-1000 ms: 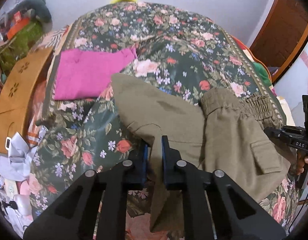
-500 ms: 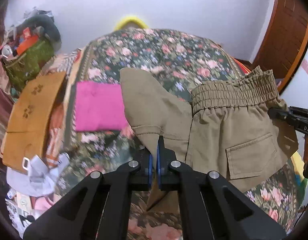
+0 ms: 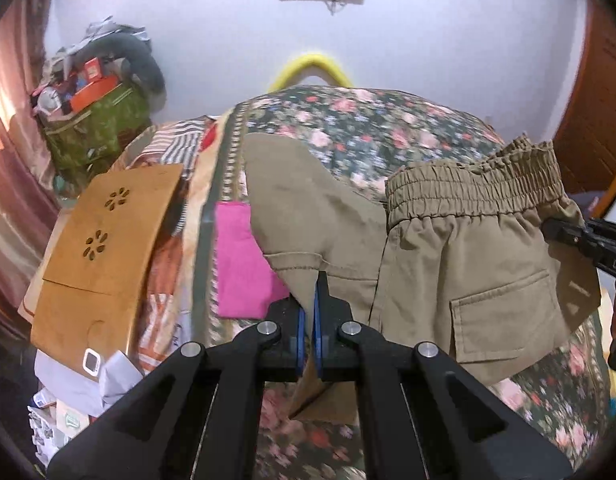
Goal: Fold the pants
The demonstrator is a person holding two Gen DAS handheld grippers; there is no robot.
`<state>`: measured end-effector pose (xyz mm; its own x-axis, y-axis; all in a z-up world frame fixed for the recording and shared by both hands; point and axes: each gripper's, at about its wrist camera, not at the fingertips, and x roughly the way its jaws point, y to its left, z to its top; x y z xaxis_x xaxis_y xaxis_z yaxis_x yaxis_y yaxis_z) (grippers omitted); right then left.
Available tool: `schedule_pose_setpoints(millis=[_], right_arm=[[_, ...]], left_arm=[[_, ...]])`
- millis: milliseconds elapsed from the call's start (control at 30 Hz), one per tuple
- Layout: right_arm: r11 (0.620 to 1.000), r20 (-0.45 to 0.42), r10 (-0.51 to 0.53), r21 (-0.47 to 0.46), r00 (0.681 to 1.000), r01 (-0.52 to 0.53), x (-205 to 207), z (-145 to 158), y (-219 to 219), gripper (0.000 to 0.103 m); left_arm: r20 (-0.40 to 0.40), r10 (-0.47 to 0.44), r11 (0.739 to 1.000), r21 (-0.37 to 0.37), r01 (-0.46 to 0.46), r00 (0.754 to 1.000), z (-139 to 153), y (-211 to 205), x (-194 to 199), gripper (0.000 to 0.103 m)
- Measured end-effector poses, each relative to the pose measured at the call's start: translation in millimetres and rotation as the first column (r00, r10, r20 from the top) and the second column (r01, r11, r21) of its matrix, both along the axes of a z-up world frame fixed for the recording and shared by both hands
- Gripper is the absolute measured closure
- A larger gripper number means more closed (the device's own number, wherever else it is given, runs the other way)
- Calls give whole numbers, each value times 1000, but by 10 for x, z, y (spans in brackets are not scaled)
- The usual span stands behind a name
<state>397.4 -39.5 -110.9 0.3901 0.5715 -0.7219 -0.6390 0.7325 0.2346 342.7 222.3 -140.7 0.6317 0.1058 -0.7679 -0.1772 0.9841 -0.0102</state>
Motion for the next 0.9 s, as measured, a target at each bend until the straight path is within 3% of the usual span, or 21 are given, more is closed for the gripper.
schedule_pose_setpoints(millis=[133, 500, 700, 767, 900], right_arm=[[1000, 4, 9, 0, 1000, -9, 139, -84, 260, 91], [999, -61, 11, -35, 998, -14, 543, -531, 956, 91], [996, -159, -39, -86, 986, 25, 667, -903, 998, 88], [994, -165, -46, -110, 985, 28, 660, -961, 968, 79], [992, -132, -35, -128, 991, 18, 564, -878, 843, 77]], left_arm=[[-5, 53, 999, -6, -54, 999, -108, 280, 218, 100], [-55, 142, 988, 74, -138, 988, -601, 695, 867, 100], [-135, 186, 981, 86, -176, 973, -1037, 814, 1082, 100], [-158, 207, 978, 68, -199, 965, -1162, 872, 1091, 99], [-195, 226, 974, 62, -218, 954, -1298, 943, 1007, 96]])
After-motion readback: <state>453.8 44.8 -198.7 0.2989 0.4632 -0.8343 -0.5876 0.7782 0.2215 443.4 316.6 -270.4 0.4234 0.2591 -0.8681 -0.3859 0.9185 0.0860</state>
